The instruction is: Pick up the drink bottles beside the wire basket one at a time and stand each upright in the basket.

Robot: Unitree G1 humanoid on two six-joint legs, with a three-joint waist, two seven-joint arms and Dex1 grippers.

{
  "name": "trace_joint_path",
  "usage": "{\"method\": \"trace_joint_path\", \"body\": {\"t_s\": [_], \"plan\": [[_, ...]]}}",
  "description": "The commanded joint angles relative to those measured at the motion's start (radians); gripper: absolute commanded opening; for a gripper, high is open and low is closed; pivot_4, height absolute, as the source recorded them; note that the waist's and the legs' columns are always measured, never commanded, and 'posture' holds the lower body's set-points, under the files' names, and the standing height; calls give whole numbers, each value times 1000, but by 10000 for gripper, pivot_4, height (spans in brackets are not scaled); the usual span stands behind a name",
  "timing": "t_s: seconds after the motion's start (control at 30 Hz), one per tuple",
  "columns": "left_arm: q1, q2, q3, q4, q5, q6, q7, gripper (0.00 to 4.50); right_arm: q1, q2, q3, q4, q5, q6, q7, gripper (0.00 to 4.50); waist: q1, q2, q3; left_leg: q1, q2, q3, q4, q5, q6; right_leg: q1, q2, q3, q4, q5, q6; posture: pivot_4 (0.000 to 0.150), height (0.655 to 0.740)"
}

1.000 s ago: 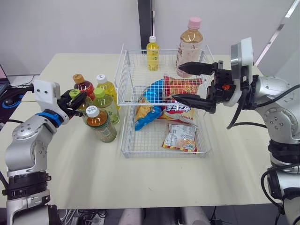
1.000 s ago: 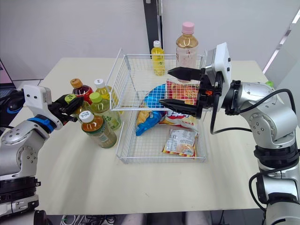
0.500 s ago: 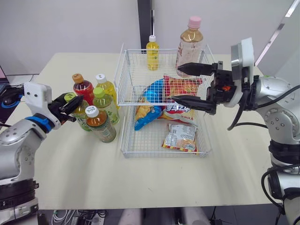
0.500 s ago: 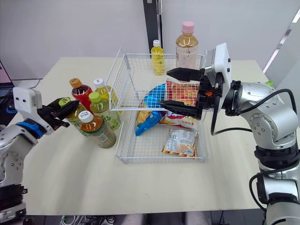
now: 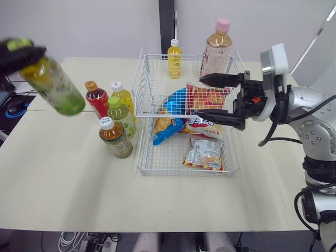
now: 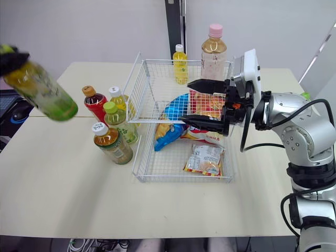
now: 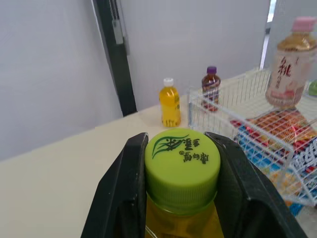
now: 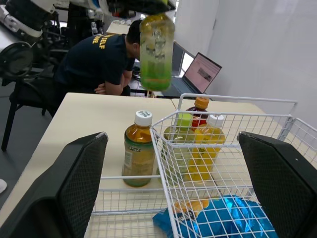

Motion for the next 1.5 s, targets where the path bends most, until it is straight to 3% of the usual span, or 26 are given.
{"method": "trace_joint_path", "body": {"t_s": [0.03, 0.2, 0.37, 0.5, 0.77, 1.27, 1.5], "plan": [[-348, -25, -203, 123, 43, -43, -67, 13553, -5, -23, -46, -20, -10, -27, -15, 45000, 2, 0, 0, -1, 0, 1, 0, 0, 0, 0, 0, -1, 0, 0, 1, 1500, 7400], [-764, -232, -437, 383, 220, -112, -148, 13553, 23, -47, -95, -67, -4, -11, -76, 45000, -1, -1, 1, -2, -2, 1, 1, 0, 0, 0, 1, -1, 1, -1, 2, 1500, 7400], [-934, -447, -550, 643, 393, -277, -208, 13553, 84, -66, -147, -162, 17, 23, -166, 45000, -5, 0, 1, -3, -1, 3, 1, 0, 0, -1, 0, 0, 1, -1, 3, 1500, 7400], [-972, -617, -591, 857, 511, -478, -246, 13553, 151, -90, -195, -250, 27, 59, -247, 45000, -10, 0, 2, -3, -1, 4, 1, 0, 0, -2, 0, 1, 1, -1, 3, 1500, 7400], [-963, -794, -550, 1105, 619, -729, -199, 13553, 217, -119, -248, -355, 69, 117, -358, 45000, -18, 0, 4, -7, -1, 6, 1, 0, 0, -7, -1, 2, 1, -1, 3, 1500, 7400], [-970, -907, -471, 1201, 680, -779, -183, 13553, 247, -154, -269, -396, 130, 133, -432, 45000, -14, -1, 4, -8, -2, 6, 2, 0, 1, -7, -2, 2, 2, -1, 4, 1500, 7400], [-987, -908, -427, 1190, 674, -760, -201, 35564, 265, -159, -270, -398, 137, 121, -425, 45000, -13, 0, 4, -7, -2, 6, 3, 0, 1, -6, -2, 2, 2, -1, 4, 1500, 7400]]}}
